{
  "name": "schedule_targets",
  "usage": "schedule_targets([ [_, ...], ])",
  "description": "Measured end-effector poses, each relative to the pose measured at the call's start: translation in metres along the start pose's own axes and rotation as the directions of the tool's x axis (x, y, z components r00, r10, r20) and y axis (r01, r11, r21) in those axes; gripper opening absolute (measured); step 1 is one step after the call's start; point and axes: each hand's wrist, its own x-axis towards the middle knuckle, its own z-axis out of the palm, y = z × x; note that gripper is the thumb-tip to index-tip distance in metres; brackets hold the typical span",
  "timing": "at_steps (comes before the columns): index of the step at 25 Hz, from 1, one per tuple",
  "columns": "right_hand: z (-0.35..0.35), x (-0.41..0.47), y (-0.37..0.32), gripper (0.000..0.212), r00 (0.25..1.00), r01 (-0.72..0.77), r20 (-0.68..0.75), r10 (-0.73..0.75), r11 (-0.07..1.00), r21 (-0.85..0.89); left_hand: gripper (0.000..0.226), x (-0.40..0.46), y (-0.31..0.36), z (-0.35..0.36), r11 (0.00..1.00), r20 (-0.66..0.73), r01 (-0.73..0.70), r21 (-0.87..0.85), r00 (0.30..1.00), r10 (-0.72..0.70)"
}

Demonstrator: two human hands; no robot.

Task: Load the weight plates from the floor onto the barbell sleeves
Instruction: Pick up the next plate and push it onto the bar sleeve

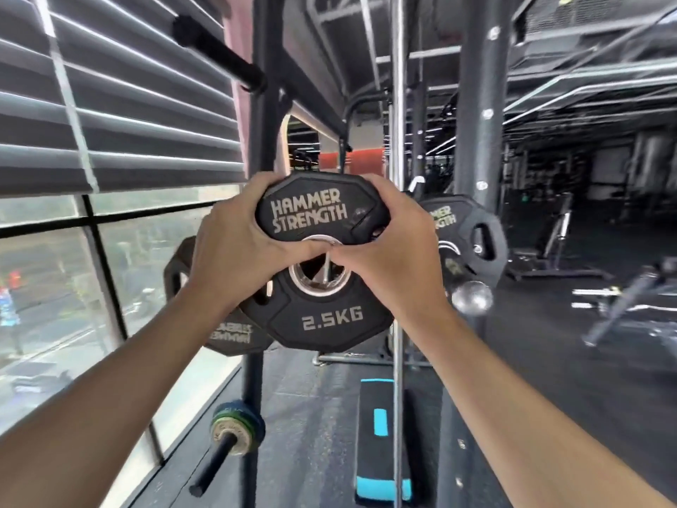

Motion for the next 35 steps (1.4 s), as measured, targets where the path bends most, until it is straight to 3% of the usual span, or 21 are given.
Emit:
schedule_targets([
  [9,-0.09,-0.015,0.024,0.075,0.997,-0.073,0.006,0.075,0.986,-0.152,0.077,-0.016,0.052,0.065,0.968,0.14,0.022,-0.25,0.99,0.014],
  [16,-0.134,-0.015,0.075,0.082,0.994,-0.103,0.02,0.106,0.988,-0.116,0.078,-0.007,0.072,0.126,0.958,0.233,0.018,-0.285,0.971,0.051],
  [28,-0.136,-0.007,0.151,0.066,0.984,-0.123,0.111,0.138,0.983,-0.136,0.058,0.004,0.06,0.19,0.988,0.291,-0.089,-0.125,0.949,0.123],
  [35,-0.125,0.012,0.175,0.066,0.984,-0.08,0.144,0.104,0.984,-0.162,0.056,0.018,0.042,0.217,0.956,0.302,0.012,-0.293,0.95,0.081],
])
